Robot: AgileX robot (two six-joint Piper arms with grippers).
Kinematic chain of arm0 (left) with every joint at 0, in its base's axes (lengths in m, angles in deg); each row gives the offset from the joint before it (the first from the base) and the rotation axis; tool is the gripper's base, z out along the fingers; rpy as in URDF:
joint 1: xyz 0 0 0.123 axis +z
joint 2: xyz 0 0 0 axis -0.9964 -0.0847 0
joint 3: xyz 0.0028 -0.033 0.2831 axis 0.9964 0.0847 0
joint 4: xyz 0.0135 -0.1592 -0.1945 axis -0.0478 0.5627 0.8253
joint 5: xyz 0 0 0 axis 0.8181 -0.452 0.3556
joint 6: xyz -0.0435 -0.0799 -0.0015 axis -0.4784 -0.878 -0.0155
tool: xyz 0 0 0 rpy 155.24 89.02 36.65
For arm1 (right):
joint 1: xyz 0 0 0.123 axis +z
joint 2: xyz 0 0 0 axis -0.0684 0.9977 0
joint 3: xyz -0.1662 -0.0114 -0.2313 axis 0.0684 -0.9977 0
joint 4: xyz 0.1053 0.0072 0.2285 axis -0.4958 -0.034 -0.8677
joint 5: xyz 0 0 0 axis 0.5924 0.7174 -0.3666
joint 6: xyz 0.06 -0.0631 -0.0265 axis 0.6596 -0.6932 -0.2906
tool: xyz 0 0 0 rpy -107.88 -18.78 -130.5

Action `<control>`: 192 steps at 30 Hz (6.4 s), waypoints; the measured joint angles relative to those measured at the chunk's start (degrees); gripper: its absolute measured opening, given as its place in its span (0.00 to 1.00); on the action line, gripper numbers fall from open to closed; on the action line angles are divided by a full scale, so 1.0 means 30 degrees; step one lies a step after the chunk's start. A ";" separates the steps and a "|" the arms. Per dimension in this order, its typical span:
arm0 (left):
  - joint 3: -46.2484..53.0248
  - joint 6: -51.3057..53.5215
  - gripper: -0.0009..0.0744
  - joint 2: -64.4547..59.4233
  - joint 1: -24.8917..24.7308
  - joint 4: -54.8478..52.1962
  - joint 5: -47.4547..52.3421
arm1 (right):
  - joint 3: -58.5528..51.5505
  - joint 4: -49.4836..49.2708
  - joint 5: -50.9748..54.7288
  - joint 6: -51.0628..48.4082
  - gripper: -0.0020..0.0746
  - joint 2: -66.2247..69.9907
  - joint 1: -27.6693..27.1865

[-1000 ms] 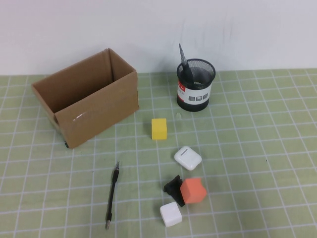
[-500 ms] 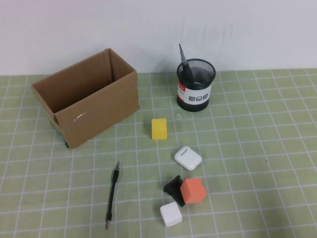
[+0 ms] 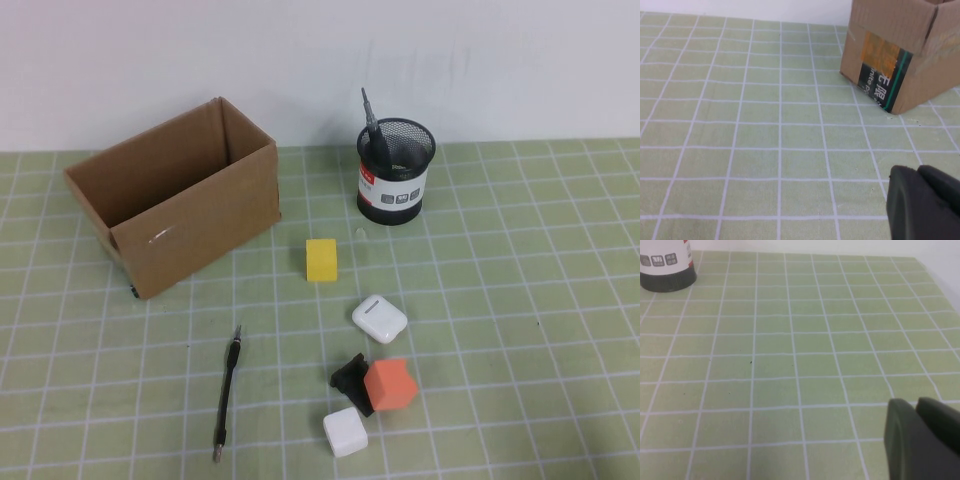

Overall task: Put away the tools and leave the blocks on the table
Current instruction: Pick up the long Screwdriver from the table, then place the long Screwdriver into the round holder

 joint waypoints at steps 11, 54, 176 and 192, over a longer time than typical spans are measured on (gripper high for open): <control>0.0000 0.0000 0.00 0.0000 0.0000 0.0000 0.0000 | 0.0000 -0.0041 0.0039 0.0249 0.01 0.0000 0.0000; 0.0000 0.0000 0.00 0.0000 0.0000 -0.0112 -1.8990 | 0.0000 -0.0041 0.0039 0.0258 0.01 0.0000 0.0000; -2.2822 0.5316 0.09 -3.2878 -1.0864 0.5515 -0.9055 | 0.0000 -0.0041 0.0077 0.0258 0.01 0.0000 0.0000; -2.4314 0.3719 0.08 -3.6436 -1.0864 0.2501 -2.1008 | 0.0000 -0.0041 0.0077 0.0258 0.01 0.0000 0.0000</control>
